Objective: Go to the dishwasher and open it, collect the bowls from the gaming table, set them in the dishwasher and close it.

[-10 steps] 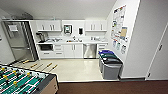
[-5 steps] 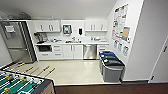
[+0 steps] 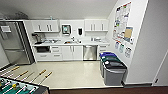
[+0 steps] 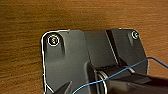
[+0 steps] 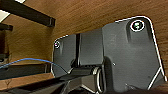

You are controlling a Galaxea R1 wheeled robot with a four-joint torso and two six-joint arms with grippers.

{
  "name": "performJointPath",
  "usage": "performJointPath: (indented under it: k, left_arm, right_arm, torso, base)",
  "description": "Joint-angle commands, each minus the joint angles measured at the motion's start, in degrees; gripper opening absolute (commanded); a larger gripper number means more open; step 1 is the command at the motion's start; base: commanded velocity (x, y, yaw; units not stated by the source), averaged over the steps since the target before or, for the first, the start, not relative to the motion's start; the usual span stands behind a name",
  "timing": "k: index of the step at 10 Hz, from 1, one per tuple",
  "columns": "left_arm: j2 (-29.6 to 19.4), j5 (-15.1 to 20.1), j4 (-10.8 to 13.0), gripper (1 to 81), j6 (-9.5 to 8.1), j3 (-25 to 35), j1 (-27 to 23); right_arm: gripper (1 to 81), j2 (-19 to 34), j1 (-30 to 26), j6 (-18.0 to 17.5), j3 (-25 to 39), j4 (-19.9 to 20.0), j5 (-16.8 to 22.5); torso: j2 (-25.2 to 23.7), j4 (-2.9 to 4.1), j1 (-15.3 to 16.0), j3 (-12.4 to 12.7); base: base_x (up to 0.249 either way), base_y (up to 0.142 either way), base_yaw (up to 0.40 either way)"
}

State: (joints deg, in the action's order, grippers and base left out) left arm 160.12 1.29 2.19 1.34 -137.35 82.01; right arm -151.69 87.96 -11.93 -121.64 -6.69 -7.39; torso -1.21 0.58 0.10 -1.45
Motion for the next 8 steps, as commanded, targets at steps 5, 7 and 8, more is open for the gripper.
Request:
performJointPath:
  k: [5,7,8]
  left_arm:
    - [-0.9,2.3,0.5,81.1,0.15,0.5,-3.6]
    - [-0.9,2.3,0.5,81.1,0.07,0.5,-3.6]
    - [-0.9,2.2,0.5,81.1,0.07,0.4,-3.6]
  right_arm:
    - [81.1,1.2,-3.0,0.2,1.1,-1.0,2.6]
    - [81.1,1.3,-3.0,0.2,1.1,-1.0,2.6]
    - [81.1,1.3,-2.9,0.2,1.1,-1.0,2.6]
  torso:
    - [0.0,0.0,0.0,0.0]
    - [0.0,0.0,0.0,0.0]
    - [0.0,0.0,0.0,0.0]
  base:
    - [0.251,0.0,0.0]
    - [0.262,0.0,0.0]
    - [0.262,0.0,0.0]
